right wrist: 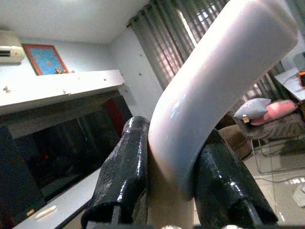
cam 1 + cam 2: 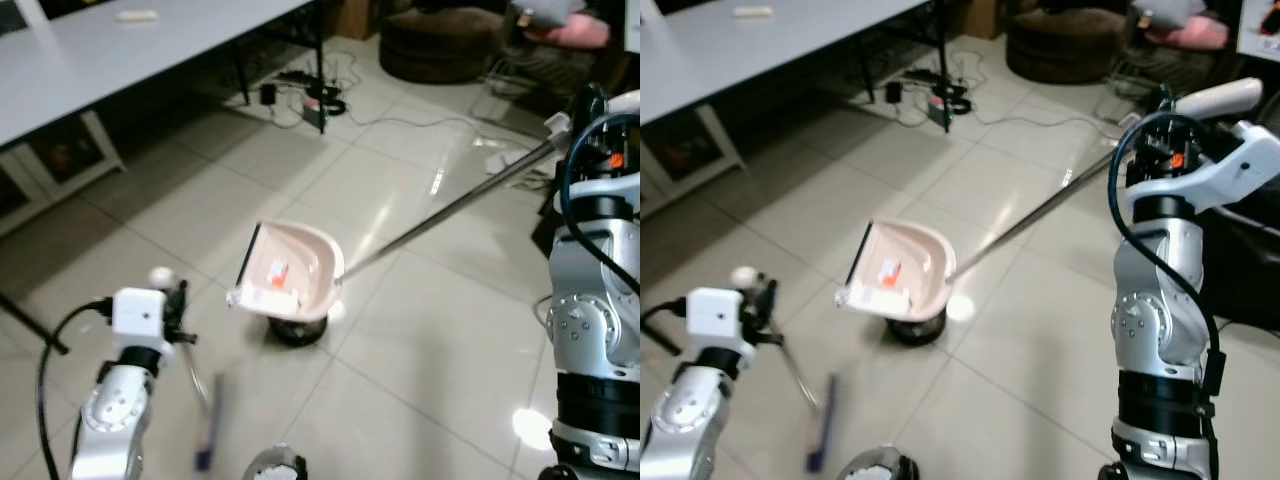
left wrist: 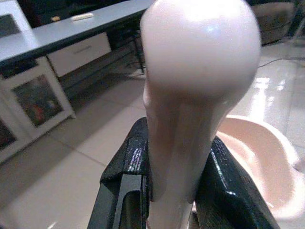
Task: Sweep floor
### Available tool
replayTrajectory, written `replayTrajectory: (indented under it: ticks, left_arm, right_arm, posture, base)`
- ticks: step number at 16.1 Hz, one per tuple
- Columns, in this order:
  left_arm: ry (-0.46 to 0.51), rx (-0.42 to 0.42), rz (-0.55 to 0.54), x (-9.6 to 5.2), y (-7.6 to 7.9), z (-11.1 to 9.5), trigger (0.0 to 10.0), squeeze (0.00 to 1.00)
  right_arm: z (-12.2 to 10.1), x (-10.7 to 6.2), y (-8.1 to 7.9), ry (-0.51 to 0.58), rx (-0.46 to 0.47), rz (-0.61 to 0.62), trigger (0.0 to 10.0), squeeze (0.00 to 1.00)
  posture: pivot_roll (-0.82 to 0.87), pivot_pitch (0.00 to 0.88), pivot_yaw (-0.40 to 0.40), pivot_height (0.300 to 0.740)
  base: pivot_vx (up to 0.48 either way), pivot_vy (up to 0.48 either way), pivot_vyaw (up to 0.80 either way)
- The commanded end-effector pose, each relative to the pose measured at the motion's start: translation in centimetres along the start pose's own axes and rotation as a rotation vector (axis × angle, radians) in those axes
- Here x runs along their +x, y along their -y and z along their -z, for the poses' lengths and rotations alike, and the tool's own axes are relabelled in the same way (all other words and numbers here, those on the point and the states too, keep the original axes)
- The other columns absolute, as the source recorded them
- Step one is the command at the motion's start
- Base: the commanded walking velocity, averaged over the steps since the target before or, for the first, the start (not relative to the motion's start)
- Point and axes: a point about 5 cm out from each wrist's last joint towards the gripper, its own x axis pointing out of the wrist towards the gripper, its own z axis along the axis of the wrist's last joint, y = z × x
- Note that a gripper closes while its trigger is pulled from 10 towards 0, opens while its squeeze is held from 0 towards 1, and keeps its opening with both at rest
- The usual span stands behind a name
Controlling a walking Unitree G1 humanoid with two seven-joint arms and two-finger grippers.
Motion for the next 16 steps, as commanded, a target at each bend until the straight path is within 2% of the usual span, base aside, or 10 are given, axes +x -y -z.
replayTrajectory:
  ticks: [1, 5, 16]
  left_arm:
    - [0.06, 0.0, 0.019, 0.9, 0.2, -1.2, 10.0, 0.0]
    - [0.077, 0.003, 0.036, 2.1, 0.7, -1.9, 10.0, 0.0]
    - [0.094, -0.011, 0.011, 2.1, 0.8, -2.6, 10.0, 0.0]
  right_arm:
    - [-1.3, 0.6, 0.5, 0.069, -0.004, 0.021, 10.0, 0.0]
    - [-1.7, 0.9, 0.6, 0.073, -0.023, 0.016, 10.0, 0.0]
    - [-1.2, 1.1, 0.8, 0.056, -0.011, 0.034, 10.0, 0.0]
  posture:
    - [0.03, 0.044, 0.057, 0.74]
    - [0.02, 0.047, 0.058, 0.74]
    - [0.03, 0.04, 0.056, 0.74]
  base:
    - [0.0, 0.0, 0.0]
    - [0.263, 0.0, 0.0]
    - [0.288, 0.0, 0.0]
